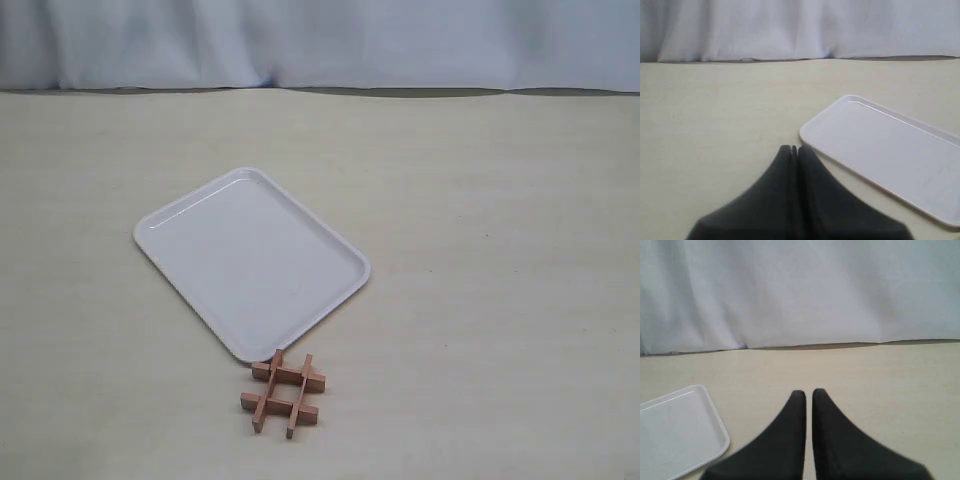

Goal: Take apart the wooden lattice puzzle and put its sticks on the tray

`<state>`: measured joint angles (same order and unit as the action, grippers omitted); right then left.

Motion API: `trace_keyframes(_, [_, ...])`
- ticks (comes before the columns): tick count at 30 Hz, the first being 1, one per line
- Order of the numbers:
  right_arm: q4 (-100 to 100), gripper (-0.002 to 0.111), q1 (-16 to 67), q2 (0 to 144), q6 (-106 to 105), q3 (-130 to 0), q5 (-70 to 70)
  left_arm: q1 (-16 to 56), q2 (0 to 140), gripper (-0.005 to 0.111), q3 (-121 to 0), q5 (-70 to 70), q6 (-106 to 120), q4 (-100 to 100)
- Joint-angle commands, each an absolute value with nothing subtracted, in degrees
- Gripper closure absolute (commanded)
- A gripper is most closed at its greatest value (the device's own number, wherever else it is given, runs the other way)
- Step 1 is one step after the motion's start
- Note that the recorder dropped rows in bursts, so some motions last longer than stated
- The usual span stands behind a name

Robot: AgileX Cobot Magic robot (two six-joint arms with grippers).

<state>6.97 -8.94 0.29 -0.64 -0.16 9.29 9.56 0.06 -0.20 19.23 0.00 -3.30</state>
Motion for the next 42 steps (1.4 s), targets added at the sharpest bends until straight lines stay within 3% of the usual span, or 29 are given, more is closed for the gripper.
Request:
trace_keyframes(1, [7.0, 0.104, -8.76, 0.0, -0.7, 0.0, 9.33, 10.05, 0.0, 0.107, 0.0, 18.37, 0.0, -3.04])
trace_keyframes(12, [7.0, 0.104, -8.76, 0.0, -0.7, 0.0, 6.57, 10.05, 0.0, 0.107, 0.0, 18.37, 0.0, -3.04])
trace_keyframes(19, [7.0, 0.104, -8.76, 0.0, 1.31, 0.0, -17.0, 10.05, 0.0, 0.107, 0.0, 18.37, 0.0, -3.04])
trace_keyframes(24, [6.64, 0.104, -8.55, 0.0, 31.8, 0.0, -14.11, 10.05, 0.0, 0.107, 0.0, 18.5, 0.0, -3.04])
trace_keyframes(27, [7.72, 0.104, -8.55, 0.69, 28.47, 0.0, -23.78, 10.05, 0.0, 0.107, 0.0, 18.5, 0.0, -3.04])
trace_keyframes(30, [11.58, 0.104, -8.55, 10.35, 26.98, -5.44, -27.63, 10.05, 0.0, 0.107, 0.0, 18.5, 0.0, -3.04])
trace_keyframes(36, [-6.4, 0.104, -8.55, 30.01, 26.32, -22.58, -17.31, 10.05, 0.0, 0.107, 0.0, 18.5, 0.0, -3.04])
trace_keyframes(42, [-18.54, 0.104, -4.03, 45.67, 29.14, -40.49, 11.2, 10.05, 0.0, 0.107, 0.0, 18.5, 0.0, -3.04])
